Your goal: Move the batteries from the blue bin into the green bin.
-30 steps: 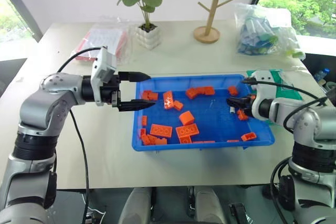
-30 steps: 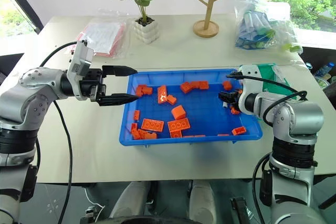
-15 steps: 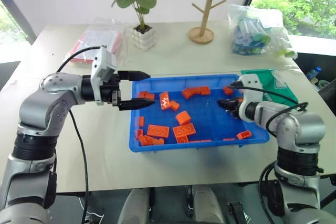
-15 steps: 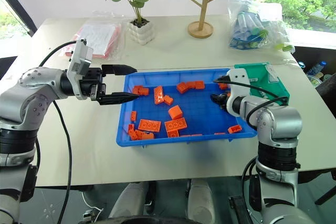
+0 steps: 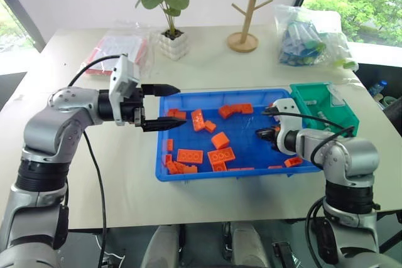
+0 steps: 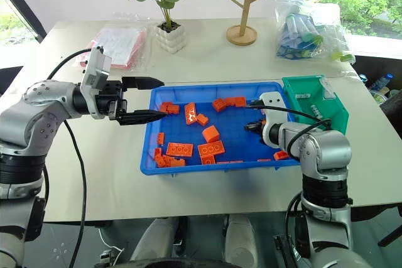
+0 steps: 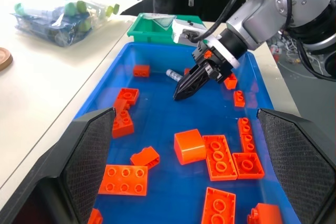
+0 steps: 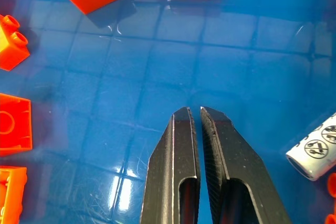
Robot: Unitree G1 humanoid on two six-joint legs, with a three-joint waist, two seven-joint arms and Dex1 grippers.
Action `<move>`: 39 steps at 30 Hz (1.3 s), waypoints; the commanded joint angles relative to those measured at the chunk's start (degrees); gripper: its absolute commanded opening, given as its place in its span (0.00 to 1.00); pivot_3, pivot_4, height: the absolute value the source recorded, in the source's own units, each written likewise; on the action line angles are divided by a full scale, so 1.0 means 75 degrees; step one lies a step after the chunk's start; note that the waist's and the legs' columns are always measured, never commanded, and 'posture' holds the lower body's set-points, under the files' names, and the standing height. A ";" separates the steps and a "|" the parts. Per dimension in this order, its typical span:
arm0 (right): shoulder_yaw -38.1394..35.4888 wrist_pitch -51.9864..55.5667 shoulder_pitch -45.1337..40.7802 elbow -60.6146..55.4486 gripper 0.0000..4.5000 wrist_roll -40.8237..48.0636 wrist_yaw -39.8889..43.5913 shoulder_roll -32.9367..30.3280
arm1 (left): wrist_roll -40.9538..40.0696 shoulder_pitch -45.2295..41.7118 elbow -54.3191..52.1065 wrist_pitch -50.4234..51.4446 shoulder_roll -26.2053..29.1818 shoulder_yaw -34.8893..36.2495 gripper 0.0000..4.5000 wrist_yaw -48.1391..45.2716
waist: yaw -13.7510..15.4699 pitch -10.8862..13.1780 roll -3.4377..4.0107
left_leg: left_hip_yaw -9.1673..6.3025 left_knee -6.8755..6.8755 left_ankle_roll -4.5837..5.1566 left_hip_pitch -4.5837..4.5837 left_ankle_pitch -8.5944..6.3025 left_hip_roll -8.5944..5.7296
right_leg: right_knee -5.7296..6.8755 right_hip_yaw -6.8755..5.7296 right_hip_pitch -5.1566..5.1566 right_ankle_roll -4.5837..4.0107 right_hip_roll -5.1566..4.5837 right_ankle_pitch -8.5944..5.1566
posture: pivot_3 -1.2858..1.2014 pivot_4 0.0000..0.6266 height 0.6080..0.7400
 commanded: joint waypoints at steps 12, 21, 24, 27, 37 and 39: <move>-0.0511 0.0869 -0.0606 -0.1359 0.80 -0.0022 -0.1795 0.0910 | -0.0031 -0.0028 -0.0113 -0.0229 -0.0176 0.0103 1.00 -0.0018 | 0.0008 0.0001 0.0001 | 0.0000 -0.0009 0.0000 -0.0007 0.0000 -0.0007 | -0.0002 0.0001 -0.0009 0.0000 -0.0004 0.0000 | 0.52 0.24 0.64; -0.1001 0.0869 -0.0689 -0.1503 0.99 -0.0097 -0.3302 0.1211 | 0.0012 -0.0100 0.0002 -0.0277 -0.0352 0.0038 1.00 -0.0034 | -0.0002 0.0001 0.0002 | 0.0001 -0.0010 0.0000 -0.0007 0.0000 -0.0005 | -0.0001 0.0002 -0.0011 -0.0001 -0.0001 0.0000 | 0.52 0.24 0.64; -0.1118 0.0869 -0.0729 -0.1393 0.99 -0.0027 -0.3629 0.1314 | 0.0018 -0.0104 0.0019 -0.0300 -0.0394 0.0020 1.00 -0.0030 | -0.0007 0.0003 0.0006 | 0.0001 -0.0011 0.0000 -0.0006 0.0000 -0.0005 | 0.0000 0.0002 -0.0011 -0.0001 0.0000 0.0000 | 0.52 0.24 0.64; -0.1339 0.0869 -0.0727 -0.1082 0.99 -0.0100 -0.4017 0.1493 | 0.0019 -0.0081 0.0006 -0.0305 -0.0432 0.0026 1.00 -0.0021 | 0.0011 0.0003 0.0006 | 0.0002 -0.0011 0.0000 -0.0007 0.0000 -0.0005 | 0.0000 0.0002 -0.0011 -0.0001 -0.0001 0.0000 | 0.52 0.24 0.64; -0.1946 0.0869 -0.1273 -0.0609 0.99 -0.0432 -0.5663 0.2900 | -0.0006 -0.0003 -0.0065 -0.0314 -0.0400 0.0145 1.00 0.0031 | -0.0015 0.0006 0.0011 | 0.0003 -0.0010 0.0000 -0.0006 0.0000 -0.0007 | 0.0005 0.0006 -0.0016 -0.0001 0.0000 0.0000 | 0.52 0.24 0.64; -0.2064 0.0869 -0.1325 -0.0569 0.99 -0.0420 -0.5940 0.3083 | -0.0017 0.0024 -0.0086 -0.0310 -0.0393 0.0165 1.00 0.0050 | -0.0013 0.0006 0.0012 | 0.0003 -0.0011 0.0000 -0.0006 0.0000 -0.0007 | 0.0005 0.0007 -0.0017 -0.0001 0.0001 0.0000 | 0.52 0.24 0.64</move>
